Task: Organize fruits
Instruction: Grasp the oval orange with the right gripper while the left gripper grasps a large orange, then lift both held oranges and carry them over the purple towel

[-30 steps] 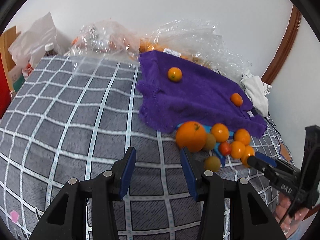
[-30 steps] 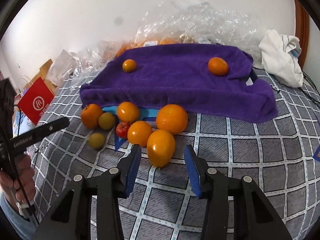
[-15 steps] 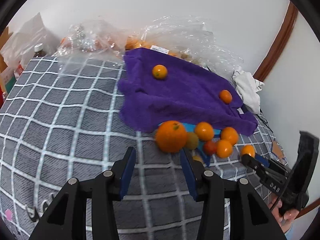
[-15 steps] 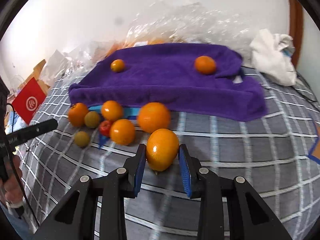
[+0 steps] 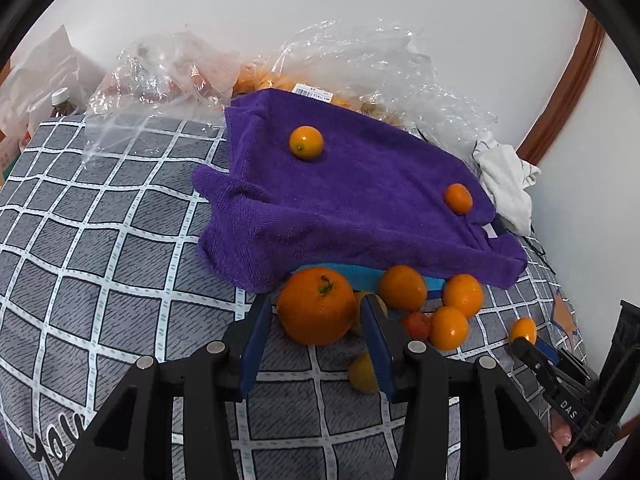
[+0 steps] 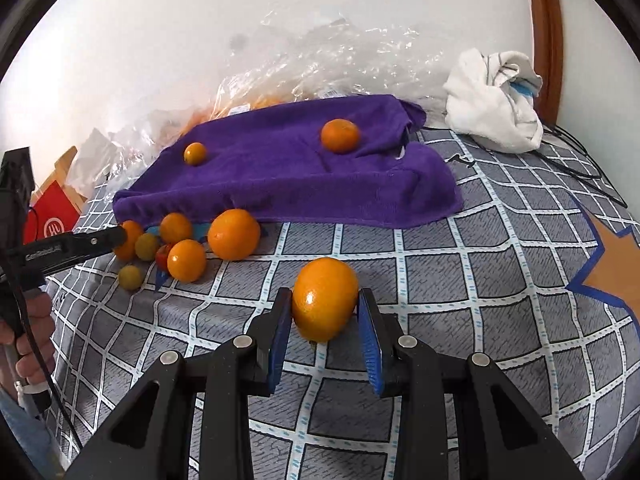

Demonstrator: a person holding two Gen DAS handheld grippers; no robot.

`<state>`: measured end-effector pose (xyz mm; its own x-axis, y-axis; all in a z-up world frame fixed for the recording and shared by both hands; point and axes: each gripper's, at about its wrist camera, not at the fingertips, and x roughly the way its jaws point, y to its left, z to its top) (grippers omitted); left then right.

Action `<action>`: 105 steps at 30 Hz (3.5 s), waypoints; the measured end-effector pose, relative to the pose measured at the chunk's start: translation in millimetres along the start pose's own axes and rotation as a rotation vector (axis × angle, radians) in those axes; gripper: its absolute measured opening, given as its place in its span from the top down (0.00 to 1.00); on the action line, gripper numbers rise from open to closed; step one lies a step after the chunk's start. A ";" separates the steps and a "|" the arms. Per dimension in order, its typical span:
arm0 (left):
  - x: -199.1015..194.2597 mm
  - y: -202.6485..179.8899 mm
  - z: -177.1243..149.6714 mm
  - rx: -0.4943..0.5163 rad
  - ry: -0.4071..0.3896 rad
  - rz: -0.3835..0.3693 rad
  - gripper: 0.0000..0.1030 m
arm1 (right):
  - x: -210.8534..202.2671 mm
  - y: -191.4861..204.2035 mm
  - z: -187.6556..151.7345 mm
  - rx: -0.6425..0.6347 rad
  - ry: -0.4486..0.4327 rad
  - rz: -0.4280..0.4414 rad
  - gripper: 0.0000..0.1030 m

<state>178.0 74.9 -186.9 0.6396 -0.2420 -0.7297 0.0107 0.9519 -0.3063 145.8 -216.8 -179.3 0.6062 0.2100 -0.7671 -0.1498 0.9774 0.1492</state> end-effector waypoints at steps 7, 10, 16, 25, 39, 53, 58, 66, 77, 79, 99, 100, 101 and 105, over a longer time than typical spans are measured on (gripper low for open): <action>6.0 2.3 0.8 -0.041 0.014 -0.015 0.61 | 0.2 2.5 -0.7 -0.011 0.002 -0.005 0.68; 1.1 3.8 -0.2 -0.041 0.014 -0.014 0.61 | -0.4 0.3 -0.7 -0.002 -0.002 0.001 0.68; -7.7 6.7 -4.6 0.002 0.016 0.057 0.61 | 1.1 0.1 -0.4 -0.001 0.008 -0.004 0.68; -5.8 8.0 -7.4 0.027 -0.008 0.064 0.61 | 2.5 -1.2 0.2 0.004 0.018 -0.004 0.68; -7.6 21.6 -14.5 -0.010 -0.062 -0.053 0.61 | 0.7 -1.3 0.5 0.000 0.009 0.011 0.68; -45.0 23.0 2.4 0.035 -0.146 0.020 0.61 | -24.4 -6.8 22.4 0.040 -0.046 0.045 0.68; -69.7 17.6 25.1 0.040 -0.181 -0.008 0.61 | -43.2 6.0 58.3 -0.030 -0.112 0.004 0.68; -73.0 -4.6 84.0 0.060 -0.246 -0.002 0.61 | -33.5 16.7 119.7 -0.077 -0.194 0.021 0.68; 6.1 -20.6 107.3 0.025 -0.232 0.034 0.61 | 37.7 -6.8 137.0 -0.007 -0.116 0.034 0.68; 22.0 -18.9 102.8 0.025 -0.208 0.046 0.61 | 48.4 -11.7 131.2 -0.002 -0.089 0.030 0.68; 64.5 -14.3 88.9 0.086 -0.105 0.096 0.61 | 86.0 -14.0 116.5 -0.012 0.012 0.036 0.68; 65.2 -15.6 88.3 0.095 -0.103 0.101 0.61 | 87.5 -14.0 116.5 -0.011 0.018 0.036 0.68; 66.2 -16.7 87.7 0.102 -0.101 0.106 0.61 | 89.1 -14.2 116.3 -0.010 0.023 0.035 0.68; 68.4 -16.5 87.4 0.110 -0.091 0.107 0.61 | 90.4 -16.4 115.9 0.001 0.030 0.035 0.68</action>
<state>288.8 59.0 -178.3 0.7083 -0.1254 -0.6947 0.0200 0.9873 -0.1578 293.6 -211.0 -178.7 0.5768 0.2435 -0.7798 -0.1701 0.9694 0.1769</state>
